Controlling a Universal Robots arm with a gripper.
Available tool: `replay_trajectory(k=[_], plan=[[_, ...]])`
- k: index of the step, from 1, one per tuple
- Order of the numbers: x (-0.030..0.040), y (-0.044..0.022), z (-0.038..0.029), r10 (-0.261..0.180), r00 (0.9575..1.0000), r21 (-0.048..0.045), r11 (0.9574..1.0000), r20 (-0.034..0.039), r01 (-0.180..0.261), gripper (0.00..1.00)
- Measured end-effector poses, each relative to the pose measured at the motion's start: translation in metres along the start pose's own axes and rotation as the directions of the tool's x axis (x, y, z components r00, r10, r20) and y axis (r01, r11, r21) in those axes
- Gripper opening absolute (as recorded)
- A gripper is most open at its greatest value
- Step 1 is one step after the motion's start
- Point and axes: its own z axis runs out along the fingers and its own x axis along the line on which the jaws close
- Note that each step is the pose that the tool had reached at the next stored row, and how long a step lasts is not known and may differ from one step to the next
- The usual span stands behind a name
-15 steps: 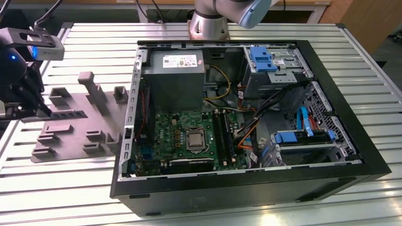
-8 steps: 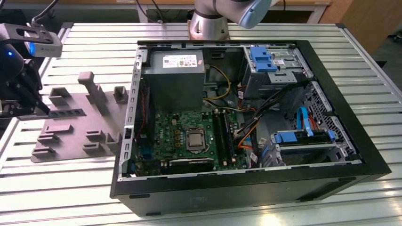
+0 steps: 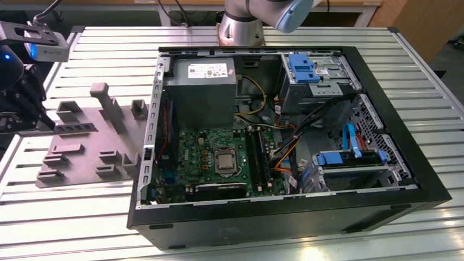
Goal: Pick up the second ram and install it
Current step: 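Pick up the second ram and move it above second insertion slot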
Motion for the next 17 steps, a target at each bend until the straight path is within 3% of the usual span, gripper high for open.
replay_trajectory(k=[17], plan=[[-0.0011, 0.0005, -0.0166, 0.000, 1.0000, -0.0001, 1.0000, 0.0000, 0.000, 0.11]])
